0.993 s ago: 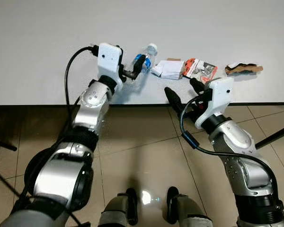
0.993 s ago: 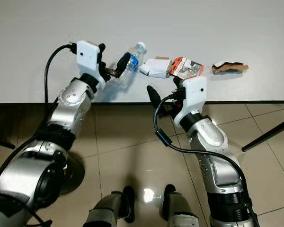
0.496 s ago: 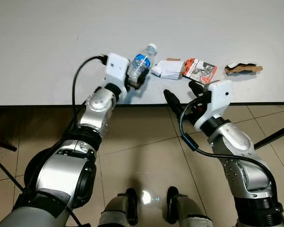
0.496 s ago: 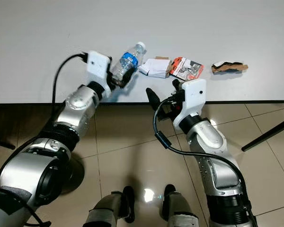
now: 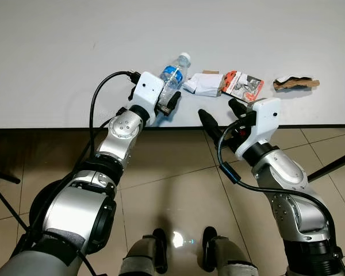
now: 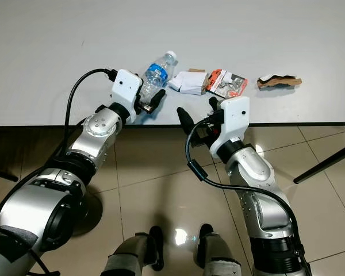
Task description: Picking trash to rubbish bin
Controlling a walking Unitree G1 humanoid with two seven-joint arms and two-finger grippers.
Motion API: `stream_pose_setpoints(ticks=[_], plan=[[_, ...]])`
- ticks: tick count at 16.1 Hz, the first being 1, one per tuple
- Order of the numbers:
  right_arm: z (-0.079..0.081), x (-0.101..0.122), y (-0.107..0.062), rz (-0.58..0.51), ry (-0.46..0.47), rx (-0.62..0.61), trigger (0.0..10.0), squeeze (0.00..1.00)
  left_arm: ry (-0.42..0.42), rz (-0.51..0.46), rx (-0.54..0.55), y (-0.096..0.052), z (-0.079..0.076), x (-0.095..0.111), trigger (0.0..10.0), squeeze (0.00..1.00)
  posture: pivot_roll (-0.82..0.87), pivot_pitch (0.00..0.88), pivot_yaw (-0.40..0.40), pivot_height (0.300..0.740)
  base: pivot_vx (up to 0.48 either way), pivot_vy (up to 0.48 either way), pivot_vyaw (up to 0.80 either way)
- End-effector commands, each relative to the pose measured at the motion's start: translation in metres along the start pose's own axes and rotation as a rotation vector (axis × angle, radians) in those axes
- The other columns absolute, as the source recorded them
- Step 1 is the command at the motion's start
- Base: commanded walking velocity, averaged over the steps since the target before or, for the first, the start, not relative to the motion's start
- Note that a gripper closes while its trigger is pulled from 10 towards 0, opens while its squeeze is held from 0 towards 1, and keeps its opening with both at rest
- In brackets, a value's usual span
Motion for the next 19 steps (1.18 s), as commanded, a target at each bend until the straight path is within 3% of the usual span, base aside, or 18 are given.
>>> stream_pose_setpoints(ticks=[1,7,8,10,11,12,13,14,19], plan=[[0.0062,0.0018,-0.0025,-0.006,0.012,0.022,10.0,0.00,-0.021,0.050,0.024,-0.0034,0.0005,-0.0114,10.0,0.00,-0.01,0.304,0.106,0.740,0.000,0.000,0.00],[0.0055,0.0020,-0.0033,-0.005,0.010,0.019,10.0,0.00,-0.084,0.055,0.021,-0.0049,-0.0071,-0.0165,10.0,0.00,-0.01,0.308,0.103,0.740,0.000,0.000,0.00],[0.0055,0.0021,-0.0034,-0.005,0.011,0.019,10.0,0.00,-0.087,0.053,0.020,-0.0050,-0.0073,-0.0166,5.4,0.00,-0.01,0.309,0.102,0.740,0.000,0.000,0.00],[0.0055,0.0021,-0.0037,-0.004,0.012,0.020,10.0,0.00,-0.092,0.047,0.017,-0.0055,-0.0079,-0.0167,2.6,0.00,-0.01,0.309,0.101,0.740,0.000,0.000,0.00],[0.0056,0.0022,-0.0036,-0.004,0.012,0.020,10.0,0.00,-0.092,0.046,0.016,-0.0055,-0.0078,-0.0166,2.6,0.00,-0.01,0.310,0.102,0.740,0.000,0.000,0.00],[0.0055,0.0022,-0.0034,-0.004,0.012,0.019,10.0,0.00,-0.091,0.044,0.013,-0.0057,-0.0079,-0.0166,0.9,0.00,-0.01,0.308,0.102,0.740,0.000,0.000,0.00],[0.0055,0.0023,-0.0033,-0.005,0.012,0.019,10.0,0.00,-0.092,0.043,0.012,-0.0057,-0.0078,-0.0165,1.0,0.00,-0.01,0.308,0.102,0.740,0.000,0.000,0.00],[0.0054,0.0021,-0.0032,-0.004,0.012,0.018,10.0,0.00,-0.091,0.041,0.011,-0.0057,-0.0078,-0.0163,0.0,0.00,-0.01,0.308,0.103,0.740,0.000,0.000,0.00],[0.0047,0.0020,-0.0027,-0.005,0.011,0.015,10.0,0.00,-0.082,0.033,0.006,-0.0054,-0.0075,-0.0147,0.0,0.00,-0.01,0.308,0.103,0.740,0.000,0.000,0.00]])
Point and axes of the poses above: a point about 5 cm out from each wrist's last joint towards the gripper, its own y axis pointing out of the wrist towards the gripper, its own x axis along the axis of the wrist's last joint, z = x × y, the point moved 2 cm from there along y, pointing out of the wrist towards the gripper, and after that the axes turned 6 degrees about y, right-handed, at the moved point
